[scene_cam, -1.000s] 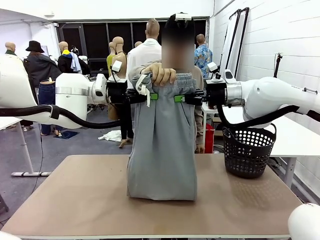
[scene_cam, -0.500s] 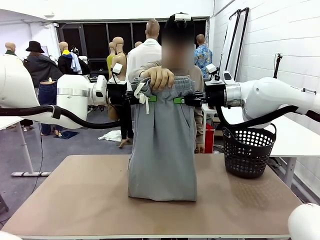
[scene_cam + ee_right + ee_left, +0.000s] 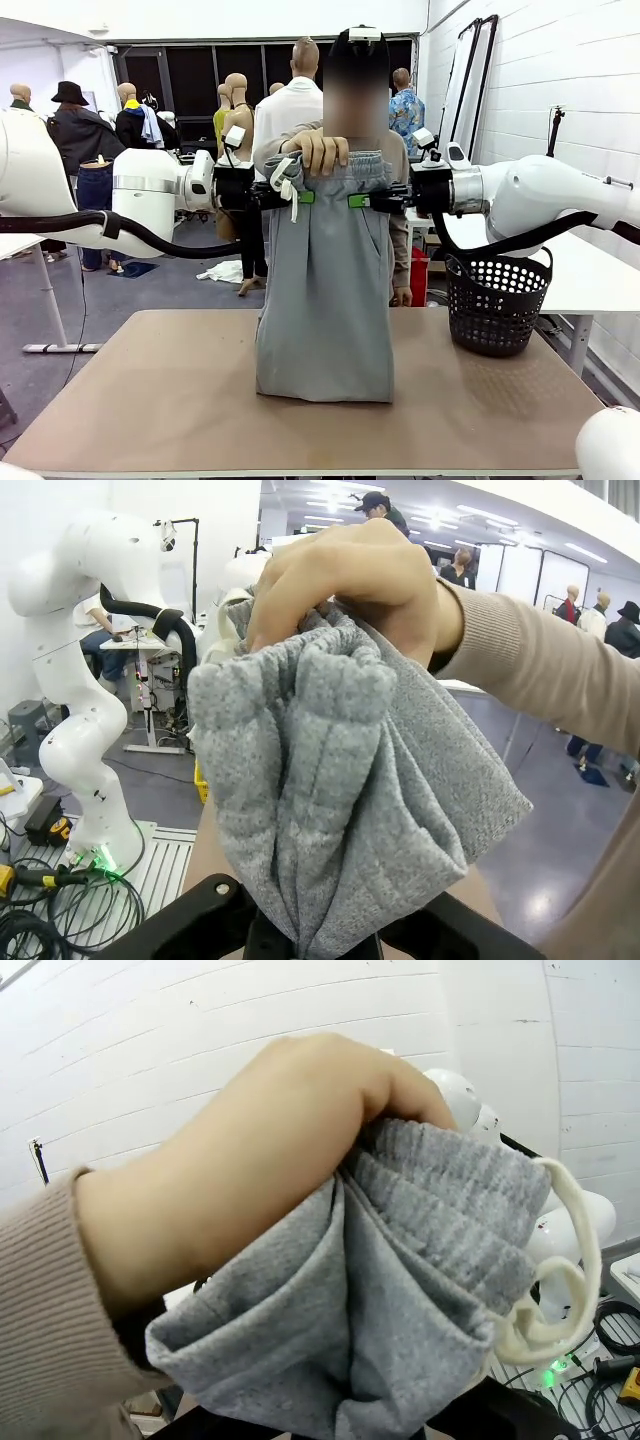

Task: Fold the training pants.
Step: Fold the Training pants in half.

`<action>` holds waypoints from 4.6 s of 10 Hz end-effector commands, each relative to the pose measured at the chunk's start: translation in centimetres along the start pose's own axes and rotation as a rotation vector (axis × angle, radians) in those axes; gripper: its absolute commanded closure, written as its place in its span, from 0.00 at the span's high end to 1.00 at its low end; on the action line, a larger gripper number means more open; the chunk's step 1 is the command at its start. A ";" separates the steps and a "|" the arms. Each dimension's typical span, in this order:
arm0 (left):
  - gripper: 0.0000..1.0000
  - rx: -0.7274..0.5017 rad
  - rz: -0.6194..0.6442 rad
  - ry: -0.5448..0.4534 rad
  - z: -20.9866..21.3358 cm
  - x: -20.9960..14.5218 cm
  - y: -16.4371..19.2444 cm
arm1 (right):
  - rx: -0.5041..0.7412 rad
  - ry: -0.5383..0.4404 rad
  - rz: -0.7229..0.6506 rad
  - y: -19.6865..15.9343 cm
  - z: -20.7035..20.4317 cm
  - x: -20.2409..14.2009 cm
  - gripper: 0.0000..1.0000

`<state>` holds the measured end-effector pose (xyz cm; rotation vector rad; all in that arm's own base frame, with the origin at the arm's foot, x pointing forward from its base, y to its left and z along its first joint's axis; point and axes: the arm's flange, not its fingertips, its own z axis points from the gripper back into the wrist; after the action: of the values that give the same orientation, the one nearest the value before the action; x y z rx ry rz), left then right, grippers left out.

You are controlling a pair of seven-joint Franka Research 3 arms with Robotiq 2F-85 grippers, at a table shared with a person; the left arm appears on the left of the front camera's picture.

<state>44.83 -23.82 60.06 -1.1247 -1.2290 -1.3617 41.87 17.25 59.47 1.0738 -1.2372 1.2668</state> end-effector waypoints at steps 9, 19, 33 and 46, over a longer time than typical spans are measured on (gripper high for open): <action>0.00 0.008 -0.014 -0.015 -0.1 0.2 -0.5 | 0.002 -0.004 0.002 0.3 0.0 0.3 0.00; 0.00 0.008 -0.014 -0.015 -0.1 0.2 -0.5 | 0.002 -0.004 0.002 0.3 0.0 0.3 0.00; 0.00 0.065 0.055 0.060 1.7 -0.8 9.6 | 0.004 0.063 -0.016 -7.8 -2.3 0.5 0.00; 0.00 0.069 0.011 0.103 0.6 -1.7 14.7 | 0.032 0.038 -0.029 -12.9 -3.0 -0.2 0.00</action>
<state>57.47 -23.02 59.32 -1.0395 -1.1976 -1.3223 52.72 19.00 59.30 1.0544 -1.1640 1.2545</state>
